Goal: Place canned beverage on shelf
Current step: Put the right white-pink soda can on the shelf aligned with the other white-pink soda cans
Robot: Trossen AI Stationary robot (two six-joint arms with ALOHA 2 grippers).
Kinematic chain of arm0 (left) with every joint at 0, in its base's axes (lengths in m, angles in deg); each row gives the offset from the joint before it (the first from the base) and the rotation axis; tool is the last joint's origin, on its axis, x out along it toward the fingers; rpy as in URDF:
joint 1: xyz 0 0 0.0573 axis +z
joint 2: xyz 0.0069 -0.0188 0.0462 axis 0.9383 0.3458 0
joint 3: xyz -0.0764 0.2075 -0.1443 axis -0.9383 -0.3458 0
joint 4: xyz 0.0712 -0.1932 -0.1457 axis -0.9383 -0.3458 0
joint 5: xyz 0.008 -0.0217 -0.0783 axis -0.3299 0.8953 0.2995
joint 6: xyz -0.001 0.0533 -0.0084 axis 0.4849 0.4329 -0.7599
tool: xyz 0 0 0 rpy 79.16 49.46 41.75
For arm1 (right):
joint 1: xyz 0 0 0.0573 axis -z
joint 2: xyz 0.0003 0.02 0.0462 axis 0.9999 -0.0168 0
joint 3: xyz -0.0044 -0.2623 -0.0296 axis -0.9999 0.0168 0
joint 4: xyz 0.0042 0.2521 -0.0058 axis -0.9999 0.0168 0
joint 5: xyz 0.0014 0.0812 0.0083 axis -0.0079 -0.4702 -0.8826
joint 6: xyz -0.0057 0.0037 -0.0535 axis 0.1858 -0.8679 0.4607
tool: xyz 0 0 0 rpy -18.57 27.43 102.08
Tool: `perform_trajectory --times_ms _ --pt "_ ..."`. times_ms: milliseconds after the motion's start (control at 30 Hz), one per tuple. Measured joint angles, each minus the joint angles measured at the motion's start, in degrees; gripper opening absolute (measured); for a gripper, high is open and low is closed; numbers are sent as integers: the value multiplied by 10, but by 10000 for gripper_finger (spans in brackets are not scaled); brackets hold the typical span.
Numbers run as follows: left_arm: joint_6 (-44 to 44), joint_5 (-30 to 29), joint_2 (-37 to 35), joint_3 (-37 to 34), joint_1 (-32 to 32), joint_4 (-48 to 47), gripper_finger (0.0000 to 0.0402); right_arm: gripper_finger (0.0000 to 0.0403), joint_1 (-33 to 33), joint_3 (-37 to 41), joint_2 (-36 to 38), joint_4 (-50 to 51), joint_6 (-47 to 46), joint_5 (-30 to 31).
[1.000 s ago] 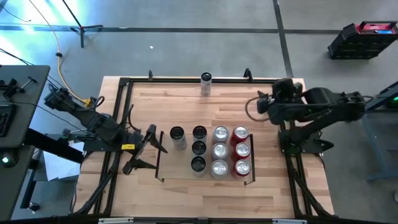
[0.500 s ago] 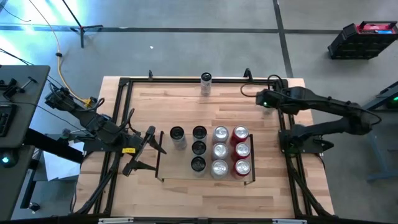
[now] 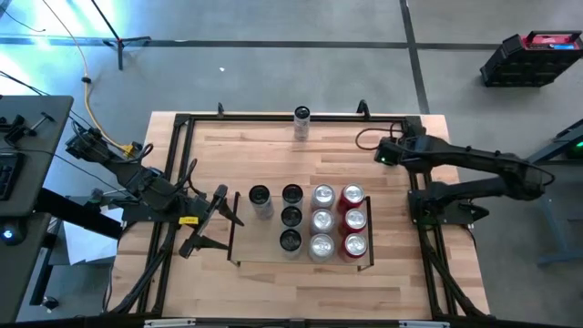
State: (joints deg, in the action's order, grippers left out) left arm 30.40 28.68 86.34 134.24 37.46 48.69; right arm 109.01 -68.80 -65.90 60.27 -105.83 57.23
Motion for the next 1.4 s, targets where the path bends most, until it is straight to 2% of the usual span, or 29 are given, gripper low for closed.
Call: perform_trajectory --times_ms 267,433,833,933,1067,1233,1400 --pt "-9 6 0 0 -2 0 292 360 44 84 0 -144 16 8" --pt "-9 7 0 0 -9 0 292 352 63 101 0 -183 26 11" --pt "2 7 0 0 -9 0 292 246 60 100 0 -182 42 18" --pt "9 6 0 0 -12 -8 292 243 53 95 2 -177 51 18" --pt "17 -14 0 0 -25 -29 292 243 40 37 7 -154 104 30" --pt "34 -123 -8 0 -44 -109 292 251 15 -96 3 -156 208 45" --pt "30 -201 -50 0 -46 -163 292 252 -21 -223 -23 -178 301 43"
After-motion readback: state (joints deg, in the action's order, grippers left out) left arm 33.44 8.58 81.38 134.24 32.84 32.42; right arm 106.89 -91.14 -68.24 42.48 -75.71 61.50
